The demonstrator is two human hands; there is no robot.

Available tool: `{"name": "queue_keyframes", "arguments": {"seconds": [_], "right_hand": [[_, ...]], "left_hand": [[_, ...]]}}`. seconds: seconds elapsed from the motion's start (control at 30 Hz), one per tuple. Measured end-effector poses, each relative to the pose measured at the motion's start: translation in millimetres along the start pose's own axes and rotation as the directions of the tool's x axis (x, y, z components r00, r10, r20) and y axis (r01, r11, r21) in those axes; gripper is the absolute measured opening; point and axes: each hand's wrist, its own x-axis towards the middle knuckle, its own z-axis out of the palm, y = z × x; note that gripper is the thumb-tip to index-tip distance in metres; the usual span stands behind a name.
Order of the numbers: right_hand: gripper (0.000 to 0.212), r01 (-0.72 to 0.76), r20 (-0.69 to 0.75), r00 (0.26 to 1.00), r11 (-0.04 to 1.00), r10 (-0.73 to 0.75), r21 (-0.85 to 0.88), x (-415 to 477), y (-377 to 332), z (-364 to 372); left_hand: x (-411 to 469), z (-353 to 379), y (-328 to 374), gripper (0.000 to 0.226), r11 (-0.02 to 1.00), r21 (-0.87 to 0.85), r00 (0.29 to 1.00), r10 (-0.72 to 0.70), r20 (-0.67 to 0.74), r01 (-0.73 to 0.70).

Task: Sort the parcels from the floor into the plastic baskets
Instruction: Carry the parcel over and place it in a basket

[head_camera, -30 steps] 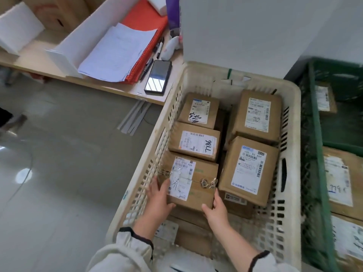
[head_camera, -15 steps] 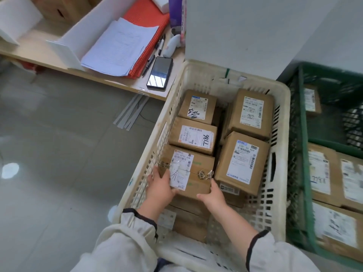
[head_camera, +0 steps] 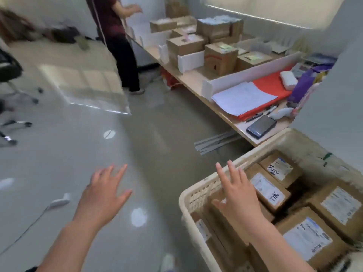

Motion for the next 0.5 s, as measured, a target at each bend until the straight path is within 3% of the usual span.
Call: {"name": "queue_keyframes", "arguments": {"seconds": [0.1,0.23,0.5], "right_hand": [[0.101,0.206,0.029,0.978,0.975,-0.204,-0.083,9.5,-63.1,-9.3],[0.099,0.442,0.086,0.897,0.887,-0.434,-0.131,1.2,-161.3,-10.0],[0.091,0.728,0.244,0.683,0.670,-0.689,-0.145,-74.0,-347.3,35.0]], "left_hand": [[-63.2,-24.8,-77.1,0.070,0.970,-0.008,0.968,-0.244,-0.048,0.244],[-149.6,-44.9,-146.7,0.071,0.874,-0.055,0.866,-0.486,-0.121,0.483],[-324.8,-52.6,-269.6,0.071,0.617,-0.215,0.604,-0.786,-0.133,0.757]]}}
